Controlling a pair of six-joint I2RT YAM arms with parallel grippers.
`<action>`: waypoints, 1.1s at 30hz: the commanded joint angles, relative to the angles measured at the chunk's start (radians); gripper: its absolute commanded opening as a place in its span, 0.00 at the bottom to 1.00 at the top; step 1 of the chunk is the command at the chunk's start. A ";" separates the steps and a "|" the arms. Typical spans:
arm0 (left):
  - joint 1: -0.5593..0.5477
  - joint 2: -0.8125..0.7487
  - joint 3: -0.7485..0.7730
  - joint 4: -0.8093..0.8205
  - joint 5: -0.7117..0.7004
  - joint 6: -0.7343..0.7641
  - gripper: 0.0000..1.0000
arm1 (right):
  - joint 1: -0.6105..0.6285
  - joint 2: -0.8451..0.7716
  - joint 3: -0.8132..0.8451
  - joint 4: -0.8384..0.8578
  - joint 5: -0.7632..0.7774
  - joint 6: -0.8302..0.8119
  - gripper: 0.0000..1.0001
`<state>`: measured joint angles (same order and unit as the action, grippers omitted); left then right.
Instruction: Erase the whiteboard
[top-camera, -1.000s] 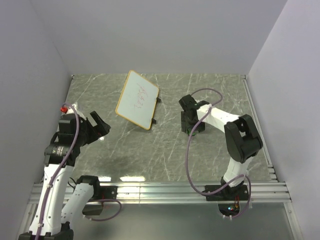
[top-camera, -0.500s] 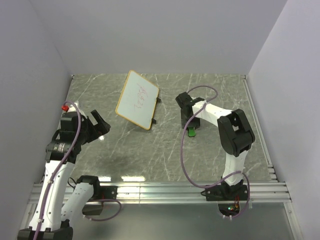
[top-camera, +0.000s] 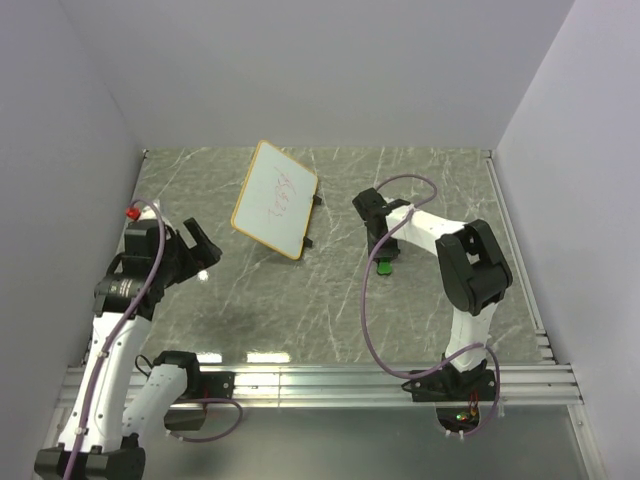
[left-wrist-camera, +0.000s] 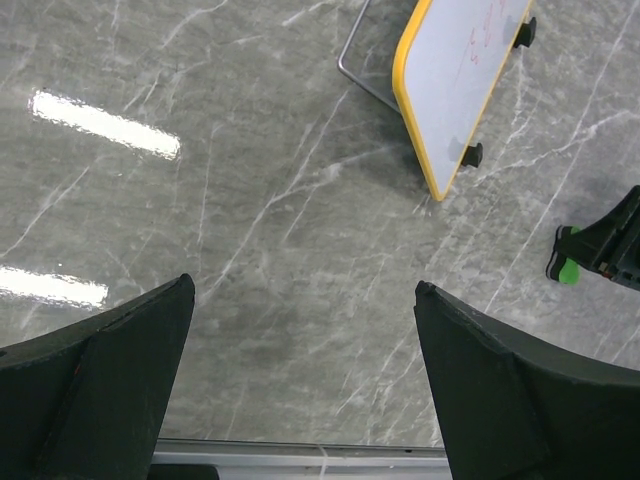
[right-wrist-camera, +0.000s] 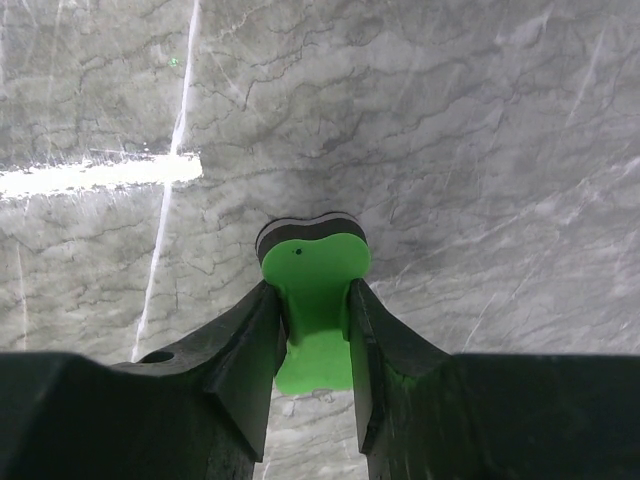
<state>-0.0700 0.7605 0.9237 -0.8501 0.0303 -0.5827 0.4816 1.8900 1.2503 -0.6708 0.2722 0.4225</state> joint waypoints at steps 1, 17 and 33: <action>-0.004 0.042 0.067 0.051 -0.029 0.032 0.98 | 0.000 -0.017 -0.014 -0.026 -0.002 0.016 0.00; -0.001 0.721 0.492 0.292 0.085 0.101 0.97 | 0.002 -0.203 0.296 -0.197 -0.148 0.036 0.00; -0.013 1.074 0.619 0.441 0.342 0.118 0.42 | 0.005 -0.181 0.434 -0.174 -0.304 0.022 0.00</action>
<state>-0.0723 1.8183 1.4750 -0.4637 0.3134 -0.4850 0.4820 1.6993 1.6115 -0.8497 -0.0025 0.4541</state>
